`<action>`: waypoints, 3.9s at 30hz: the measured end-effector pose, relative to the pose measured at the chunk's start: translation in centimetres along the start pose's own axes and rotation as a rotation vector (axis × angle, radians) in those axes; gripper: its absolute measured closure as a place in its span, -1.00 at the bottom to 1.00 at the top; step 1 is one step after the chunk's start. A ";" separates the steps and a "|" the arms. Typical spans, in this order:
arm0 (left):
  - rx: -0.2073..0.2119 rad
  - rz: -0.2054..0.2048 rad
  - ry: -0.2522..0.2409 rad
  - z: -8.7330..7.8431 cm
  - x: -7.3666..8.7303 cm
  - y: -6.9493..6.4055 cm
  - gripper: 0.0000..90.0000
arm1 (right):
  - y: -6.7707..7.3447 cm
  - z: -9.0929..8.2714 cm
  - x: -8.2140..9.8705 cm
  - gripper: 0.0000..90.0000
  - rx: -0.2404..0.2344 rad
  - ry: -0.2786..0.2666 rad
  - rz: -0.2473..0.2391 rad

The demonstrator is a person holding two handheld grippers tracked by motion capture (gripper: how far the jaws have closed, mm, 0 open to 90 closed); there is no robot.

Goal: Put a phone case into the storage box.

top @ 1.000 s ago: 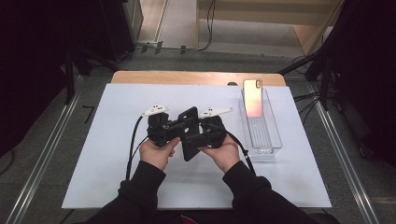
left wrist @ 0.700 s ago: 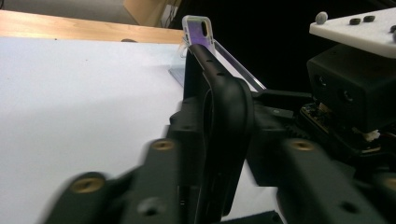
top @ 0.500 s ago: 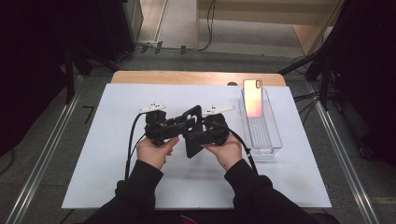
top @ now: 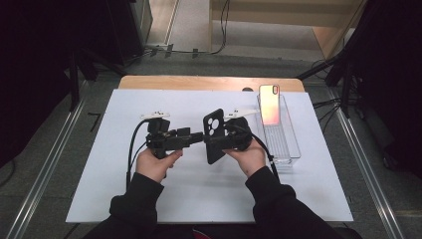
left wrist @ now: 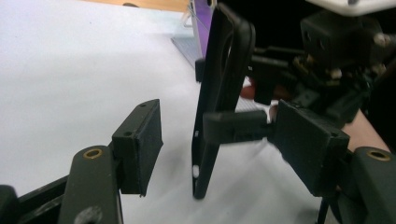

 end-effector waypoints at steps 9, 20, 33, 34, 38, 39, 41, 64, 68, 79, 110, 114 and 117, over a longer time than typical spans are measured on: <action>0.038 0.015 0.098 -1.0 2.1 0.7 -0.33 | -0.7 -1.2 -1.1 -0.75 -0.018 -0.006 0.000; 0.043 0.069 0.217 -1.7 4.7 1.7 -0.33 | -1.2 -2.9 -2.7 -0.75 -0.065 -0.013 -0.020; 0.008 0.111 0.342 -3.5 7.0 3.5 -0.33 | -2.7 -4.7 -3.9 -0.75 -0.048 -0.002 -0.049; 0.009 0.110 0.346 -3.6 7.0 3.6 -0.33 | -2.8 -4.8 -4.1 -0.75 -0.047 -0.004 -0.053; -0.015 0.119 0.359 -4.1 7.4 4.0 -0.33 | -3.2 -5.6 -4.7 -0.75 -0.039 -0.013 -0.059; -0.023 0.123 0.362 -4.2 7.5 4.0 -0.33 | -3.3 -5.8 -4.8 -0.75 -0.035 -0.015 -0.062; -0.022 0.129 0.364 -4.3 7.6 4.0 -0.33 | -3.6 -6.2 -5.0 -0.74 -0.026 -0.019 -0.063; -0.070 0.075 0.329 -6.3 8.2 5.4 -0.33 | -10.7 -11.0 -7.5 -0.75 0.177 -0.115 0.020; -0.078 0.071 0.328 -6.6 8.3 5.6 -0.33 | -12.1 -11.4 -7.5 -0.75 0.226 -0.121 0.025; -0.095 0.059 0.314 -6.4 8.1 6.0 -0.33 | -16.4 -11.0 -5.8 -0.75 0.351 -0.121 0.073; -0.074 0.033 0.303 -6.1 8.2 6.0 -0.33 | -22.2 -4.3 -1.1 -0.74 0.554 0.011 0.133; -0.074 0.033 0.307 -6.2 8.3 6.1 -0.33 | -22.8 -3.6 -1.4 -0.74 0.573 0.023 0.137; -0.075 0.022 0.305 -6.2 8.2 6.1 -0.33 | -23.4 -3.2 -1.8 -0.74 0.584 0.019 0.151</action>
Point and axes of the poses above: each handheld gripper's, and its own axes: z roughly forward along the jaws, x roughly out of its underside, y roughly to its left, the point moved 8 cm from there along z, roughly forward along the jaws, and after that the axes turned 13 degrees about -y, right-handed, at the moved point
